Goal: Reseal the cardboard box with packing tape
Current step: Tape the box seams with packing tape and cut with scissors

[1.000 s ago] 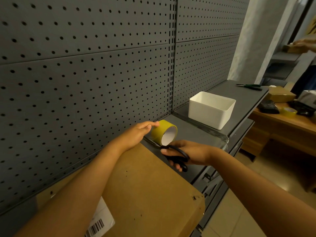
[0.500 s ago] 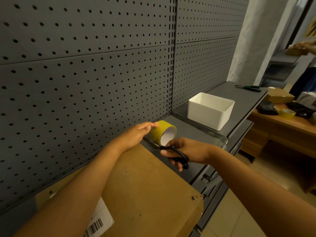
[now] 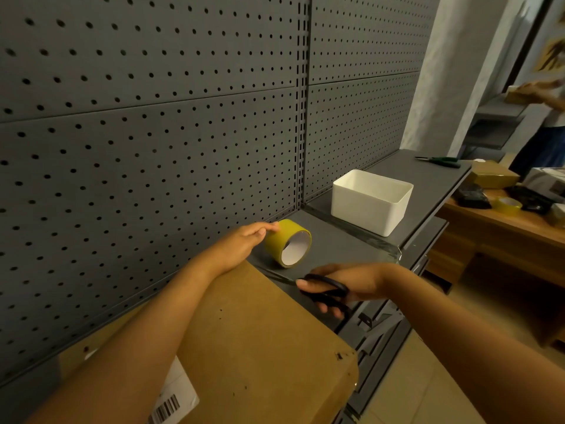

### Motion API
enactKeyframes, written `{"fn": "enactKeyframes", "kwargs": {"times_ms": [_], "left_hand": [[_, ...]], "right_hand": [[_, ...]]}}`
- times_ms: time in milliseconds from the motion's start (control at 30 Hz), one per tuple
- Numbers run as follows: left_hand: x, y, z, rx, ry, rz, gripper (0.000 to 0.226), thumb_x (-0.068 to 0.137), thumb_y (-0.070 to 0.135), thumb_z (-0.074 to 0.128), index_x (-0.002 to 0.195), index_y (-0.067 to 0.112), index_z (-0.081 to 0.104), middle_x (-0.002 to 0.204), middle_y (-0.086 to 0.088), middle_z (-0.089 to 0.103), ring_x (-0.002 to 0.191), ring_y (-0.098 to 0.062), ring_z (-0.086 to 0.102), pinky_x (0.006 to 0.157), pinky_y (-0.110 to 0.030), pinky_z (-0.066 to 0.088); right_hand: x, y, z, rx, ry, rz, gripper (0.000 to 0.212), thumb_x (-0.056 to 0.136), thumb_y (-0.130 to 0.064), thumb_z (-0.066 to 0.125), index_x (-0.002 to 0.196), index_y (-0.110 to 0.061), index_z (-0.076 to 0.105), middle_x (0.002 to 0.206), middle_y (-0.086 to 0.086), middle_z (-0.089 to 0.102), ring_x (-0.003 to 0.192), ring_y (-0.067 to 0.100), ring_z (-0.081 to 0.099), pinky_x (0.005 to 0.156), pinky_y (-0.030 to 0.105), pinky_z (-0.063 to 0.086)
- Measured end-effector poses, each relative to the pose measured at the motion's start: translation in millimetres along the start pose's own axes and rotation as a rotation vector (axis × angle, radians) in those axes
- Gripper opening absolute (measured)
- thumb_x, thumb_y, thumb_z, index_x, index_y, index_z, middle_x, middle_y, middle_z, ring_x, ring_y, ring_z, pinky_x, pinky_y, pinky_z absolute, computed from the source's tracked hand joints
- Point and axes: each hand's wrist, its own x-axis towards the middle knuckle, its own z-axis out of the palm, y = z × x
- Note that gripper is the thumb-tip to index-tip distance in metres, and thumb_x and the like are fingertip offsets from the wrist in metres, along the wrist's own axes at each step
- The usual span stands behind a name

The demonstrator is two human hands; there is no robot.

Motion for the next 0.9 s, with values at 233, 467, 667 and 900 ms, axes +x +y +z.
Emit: {"fn": "enactKeyframes", "kwargs": {"times_ms": [233, 467, 667, 900], "left_hand": [[-1, 0, 1, 0.007, -0.001, -0.005, 0.035, 0.105, 0.033, 0.028, 0.128, 0.041, 0.053, 0.147, 0.016, 0.040, 0.139, -0.007, 0.030, 0.115, -0.035, 0.024], [-2, 3, 2, 0.034, 0.007, -0.004, 0.036, 0.105, 0.032, 0.028, 0.132, 0.035, 0.052, 0.148, 0.015, 0.039, 0.139, -0.007, 0.030, 0.113, -0.031, 0.025], [-4, 6, 2, 0.046, 0.028, -0.001, 0.037, 0.105, 0.029, 0.028, 0.133, 0.032, 0.052, 0.147, 0.014, 0.041, 0.137, -0.007, 0.032, 0.106, -0.024, 0.026], [-4, 7, 3, 0.061, 0.038, -0.002, 0.036, 0.105, 0.028, 0.029, 0.132, 0.032, 0.052, 0.146, 0.014, 0.042, 0.136, -0.005, 0.034, 0.103, -0.021, 0.027]], "right_hand": [[-18, 23, -28, -0.145, 0.197, 0.183, 0.040, 0.083, -0.049, 0.067, 0.106, -0.017, 0.057, 0.078, 0.005, 0.060, 0.061, 0.013, 0.054, 0.060, 0.023, 0.048], [-18, 41, -48, -0.667, 0.657, 0.343, 0.039, 0.088, -0.043, 0.062, 0.118, -0.022, 0.052, 0.111, 0.005, 0.059, 0.102, 0.022, 0.056, 0.092, 0.034, 0.047], [1, 43, -44, -0.709, 0.711, 0.335, 0.052, 0.087, -0.037, 0.065, 0.131, -0.014, 0.047, 0.121, 0.010, 0.055, 0.106, 0.025, 0.054, 0.093, 0.034, 0.048], [25, 17, -44, -0.730, 0.873, 0.188, 0.049, 0.092, -0.030, 0.059, 0.137, -0.015, 0.045, 0.131, 0.012, 0.044, 0.118, 0.030, 0.049, 0.100, 0.036, 0.044]]}}
